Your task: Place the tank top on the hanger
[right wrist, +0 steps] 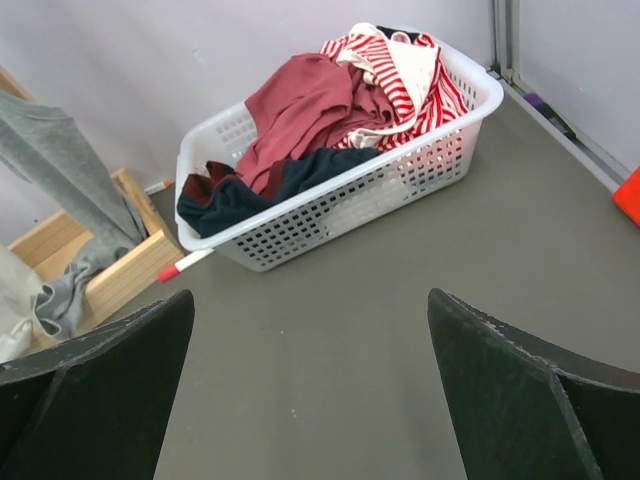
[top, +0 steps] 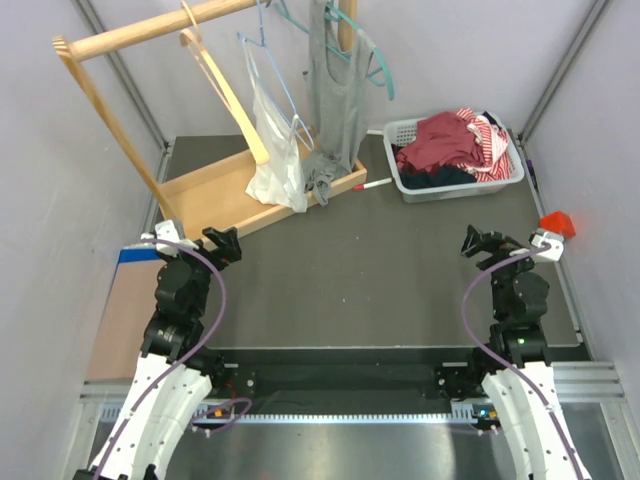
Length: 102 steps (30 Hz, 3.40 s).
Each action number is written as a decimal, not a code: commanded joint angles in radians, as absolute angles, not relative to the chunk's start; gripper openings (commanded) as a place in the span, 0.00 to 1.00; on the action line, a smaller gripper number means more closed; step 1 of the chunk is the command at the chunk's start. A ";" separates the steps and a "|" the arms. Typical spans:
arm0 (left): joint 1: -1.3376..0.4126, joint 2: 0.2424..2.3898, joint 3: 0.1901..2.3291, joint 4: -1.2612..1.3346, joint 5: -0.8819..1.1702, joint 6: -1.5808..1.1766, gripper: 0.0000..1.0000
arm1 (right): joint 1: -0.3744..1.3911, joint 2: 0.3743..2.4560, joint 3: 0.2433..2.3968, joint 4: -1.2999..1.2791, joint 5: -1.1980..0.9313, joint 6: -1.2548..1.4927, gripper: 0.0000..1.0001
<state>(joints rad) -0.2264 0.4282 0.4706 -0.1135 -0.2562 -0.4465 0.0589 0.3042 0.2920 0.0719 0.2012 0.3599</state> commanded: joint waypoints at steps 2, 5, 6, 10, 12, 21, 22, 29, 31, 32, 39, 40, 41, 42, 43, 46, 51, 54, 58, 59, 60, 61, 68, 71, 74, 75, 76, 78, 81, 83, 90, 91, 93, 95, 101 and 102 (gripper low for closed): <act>-0.230 0.439 0.483 -0.090 -0.311 -0.474 0.99 | 0.066 0.331 0.377 0.020 0.210 0.341 1.00; -0.230 0.434 0.479 -0.095 -0.340 -0.489 0.99 | 0.067 0.337 0.413 -0.027 0.218 0.339 1.00; -0.230 0.433 0.471 -0.094 -0.353 -0.494 0.99 | 0.066 0.337 0.422 -0.037 0.215 0.337 1.00; -0.230 0.419 0.440 -0.055 -0.319 -0.497 0.99 | 0.067 0.331 0.485 -0.058 0.187 0.319 1.00; -0.230 0.414 0.414 -0.028 -0.287 -0.491 0.99 | 0.067 0.353 0.520 -0.058 0.189 0.308 1.00; -0.230 0.370 0.351 -0.009 -0.299 -0.476 0.99 | 0.066 0.816 1.040 -0.277 0.245 0.235 1.00; -0.230 0.362 0.348 -0.008 -0.299 -0.476 0.99 | 0.064 0.865 1.131 -0.297 0.233 0.230 1.00; -0.230 0.334 0.328 -0.009 -0.296 -0.480 0.99 | 0.064 1.265 1.397 -0.284 0.170 0.232 1.00; -0.230 0.336 0.330 -0.014 -0.298 -0.480 0.99 | 0.064 1.362 1.446 -0.243 0.181 0.238 1.00; -0.230 0.334 0.328 -0.014 -0.301 -0.480 0.99 | 0.066 1.394 1.459 -0.224 0.179 0.236 1.00; -0.230 0.328 0.321 -0.012 -0.287 -0.479 0.99 | 0.066 1.623 1.526 -0.077 0.284 0.253 0.94; -0.230 0.327 0.321 -0.011 -0.284 -0.480 0.99 | 0.064 1.665 1.531 -0.043 0.293 0.253 0.93; -0.230 0.330 0.322 -0.012 -0.282 -0.480 0.99 | 0.064 1.687 1.537 -0.032 0.301 0.253 0.93; -0.230 0.328 0.322 -0.012 -0.284 -0.480 0.99 | 0.064 1.713 1.546 -0.023 0.317 0.255 0.92; -0.230 0.328 0.322 -0.012 -0.285 -0.482 0.99 | 0.066 1.762 1.571 -0.014 0.325 0.258 0.91; -0.230 0.325 0.330 -0.021 -0.296 -0.476 0.99 | 0.063 1.857 1.623 -0.008 0.337 0.262 0.91; -0.230 0.307 0.319 -0.017 -0.302 -0.482 0.99 | 0.061 1.974 1.712 -0.017 0.380 0.262 0.90; -0.230 0.317 0.319 -0.015 -0.301 -0.480 0.99 | 0.058 2.026 1.750 -0.028 0.396 0.264 0.89; -0.230 0.330 0.318 -0.009 -0.296 -0.483 0.99 | 0.052 2.077 1.784 -0.035 0.413 0.267 0.89; -0.230 0.331 0.318 -0.008 -0.295 -0.483 0.99 | 0.051 2.083 1.790 -0.038 0.411 0.267 0.89; -0.230 0.336 0.318 -0.008 -0.295 -0.483 0.99 | 0.052 2.091 1.798 -0.041 0.413 0.267 0.89; -0.230 0.336 0.318 -0.008 -0.295 -0.483 0.99 | 0.051 2.103 1.801 -0.040 0.414 0.267 0.89; -0.230 0.342 0.314 -0.008 -0.299 -0.483 0.99 | 0.041 2.140 1.819 -0.038 0.400 0.265 0.86; -0.230 0.345 0.314 -0.008 -0.298 -0.483 0.99 | 0.038 2.158 1.832 -0.048 0.400 0.265 0.86; -0.230 0.347 0.313 -0.009 -0.299 -0.483 0.99 | 0.037 2.175 1.842 -0.055 0.394 0.265 0.83; -0.230 0.348 0.313 -0.008 -0.299 -0.483 0.99 | 0.035 2.178 1.844 -0.057 0.387 0.267 0.78; -0.230 0.347 0.311 -0.008 -0.299 -0.483 0.99 | 0.035 2.180 1.845 -0.057 0.379 0.264 0.75; -0.230 0.351 0.310 -0.008 -0.299 -0.482 0.99 | 0.034 2.183 1.850 -0.055 0.338 0.262 0.63; -0.230 0.357 0.308 -0.009 -0.299 -0.483 0.99 | 0.034 2.180 1.852 -0.052 0.310 0.265 0.46; -0.230 0.364 0.307 0.023 -0.293 -0.483 0.99 | 0.034 2.177 1.853 -0.052 0.298 0.267 0.32; -0.230 0.365 0.311 0.015 -0.291 -0.482 0.99 | 0.034 2.103 1.856 -0.054 0.218 0.265 0.00; -0.230 0.361 0.311 0.015 -0.291 -0.482 0.99 | 0.035 2.088 1.855 -0.054 0.209 0.268 0.00; -0.230 0.364 0.311 0.015 -0.291 -0.482 0.99 | 0.034 2.044 1.852 -0.051 0.180 0.284 0.00; -0.230 0.362 0.311 0.015 -0.288 -0.482 0.99 | 0.037 2.008 1.850 -0.048 0.161 0.291 0.00; -0.230 0.360 0.310 0.012 -0.293 -0.480 0.99 | 0.051 1.844 1.784 -0.012 0.065 0.317 0.00; -0.230 0.360 0.310 0.009 -0.293 -0.479 0.99 | 0.051 1.803 1.775 -0.009 0.030 0.331 0.00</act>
<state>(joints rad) -0.2264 0.3649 0.3172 -0.0513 -0.2996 -0.4843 0.0441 1.9984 1.7985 -0.0906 0.1356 0.2924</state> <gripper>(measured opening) 0.990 0.020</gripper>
